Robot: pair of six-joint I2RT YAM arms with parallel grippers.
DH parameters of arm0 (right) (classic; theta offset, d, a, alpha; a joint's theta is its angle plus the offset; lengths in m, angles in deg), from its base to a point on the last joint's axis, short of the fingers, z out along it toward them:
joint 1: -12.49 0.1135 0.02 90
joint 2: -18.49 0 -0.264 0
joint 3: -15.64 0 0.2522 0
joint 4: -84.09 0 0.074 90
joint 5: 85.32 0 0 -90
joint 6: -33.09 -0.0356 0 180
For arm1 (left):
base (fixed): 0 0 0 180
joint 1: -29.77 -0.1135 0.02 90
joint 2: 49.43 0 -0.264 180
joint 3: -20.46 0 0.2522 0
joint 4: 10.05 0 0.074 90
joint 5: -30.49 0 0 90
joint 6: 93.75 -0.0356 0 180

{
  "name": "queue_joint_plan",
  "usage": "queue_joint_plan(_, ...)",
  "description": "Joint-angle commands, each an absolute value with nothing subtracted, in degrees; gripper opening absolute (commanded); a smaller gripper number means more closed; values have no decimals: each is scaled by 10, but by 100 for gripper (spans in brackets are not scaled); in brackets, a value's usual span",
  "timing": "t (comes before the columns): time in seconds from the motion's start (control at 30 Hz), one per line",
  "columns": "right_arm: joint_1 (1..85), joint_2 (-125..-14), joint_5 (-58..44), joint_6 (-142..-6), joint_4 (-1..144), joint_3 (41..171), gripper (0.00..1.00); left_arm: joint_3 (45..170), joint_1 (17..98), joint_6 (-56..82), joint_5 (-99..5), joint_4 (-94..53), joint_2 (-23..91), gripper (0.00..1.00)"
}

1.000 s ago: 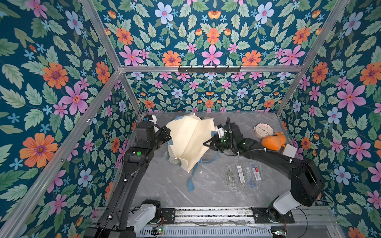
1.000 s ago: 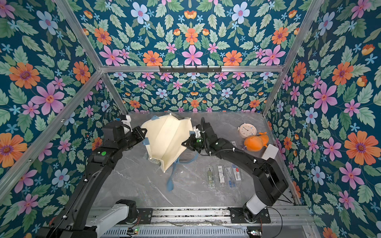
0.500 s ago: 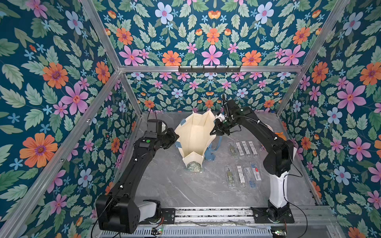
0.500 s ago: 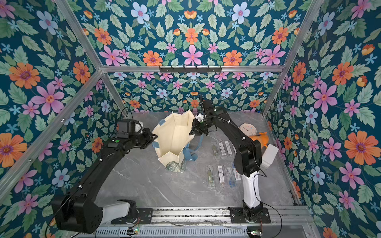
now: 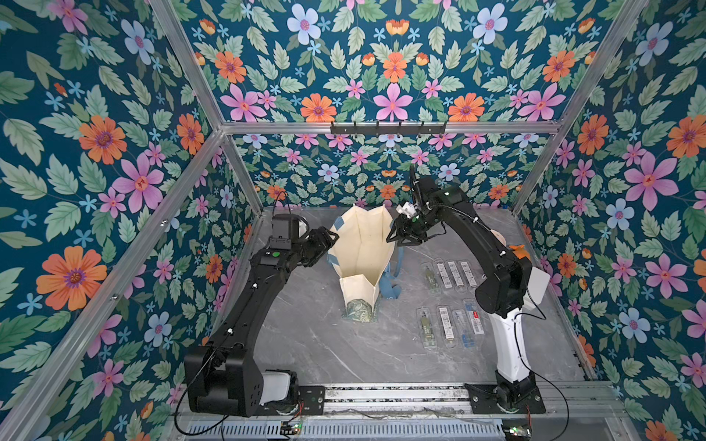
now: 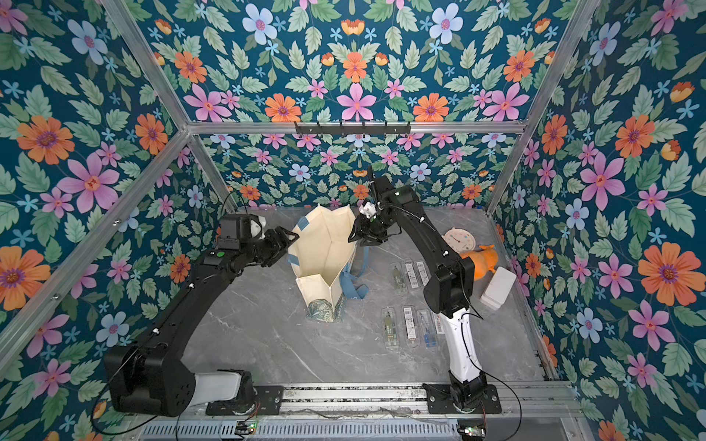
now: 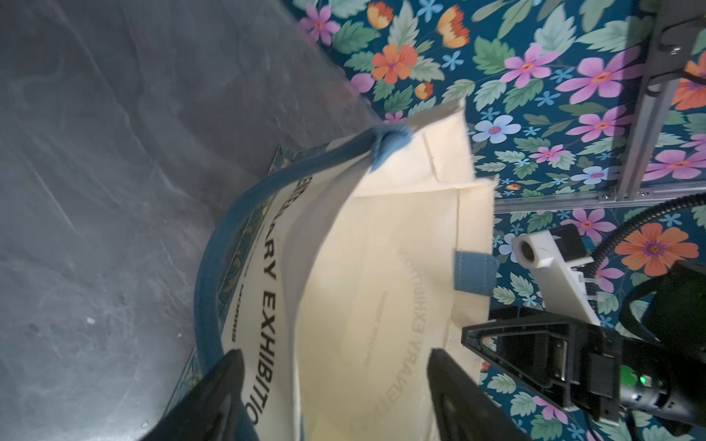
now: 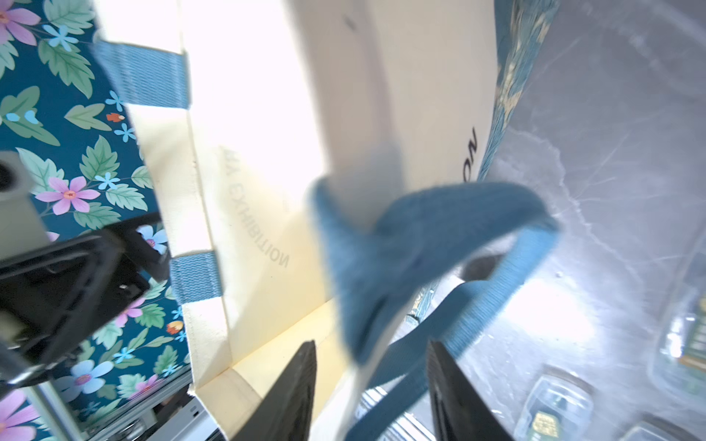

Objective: Take out the compass set from the canvas bag
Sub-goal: Place the canvas bag at the center of the board, then reset both arms

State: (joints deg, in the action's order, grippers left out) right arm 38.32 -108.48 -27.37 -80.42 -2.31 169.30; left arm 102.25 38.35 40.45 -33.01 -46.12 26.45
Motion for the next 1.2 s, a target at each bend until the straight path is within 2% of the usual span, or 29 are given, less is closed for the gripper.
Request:
queue_joint_plan(0.0,380,-1095,-214,-757,-98,1766,51,1053,380,318,-392,-448,255,99)
queue_joint_plan(0.1,379,-1089,-159,-733,-135,1836,52,1059,379,264,-426,-435,237,99)
queue_joint_plan(0.17,379,-1054,-114,-712,-135,1822,56,1045,379,212,-442,-428,218,99)
queue_joint_plan(0.23,378,-975,-73,-703,-80,1689,57,1001,379,144,-493,-420,186,99)
queue_joint_plan(0.37,378,-773,-24,-675,194,1304,60,862,376,81,-653,-330,110,99)
queue_joint_plan(0.53,377,-610,26,-633,364,1058,62,812,370,80,-757,-275,110,99)
queue_joint_plan(0.63,377,-535,137,-610,487,884,68,773,369,93,-780,-250,122,99)
queue_joint_plan(0.7,377,-478,182,-563,598,756,71,744,366,97,-830,-221,142,98)
queue_joint_plan(0.8,376,-408,214,-504,798,587,85,706,351,65,-828,-166,178,98)
queue_joint_plan(0.9,369,-385,260,-507,915,516,99,673,331,59,-772,-100,206,97)
queue_joint_plan(0.97,359,-390,260,-519,907,517,99,647,326,44,-754,-33,221,95)
queue_joint_plan(1.07,341,-410,237,-507,1001,474,99,612,325,29,-712,76,243,95)
queue_joint_plan(1.17,309,-437,209,-511,1050,456,99,619,324,17,-712,105,289,94)
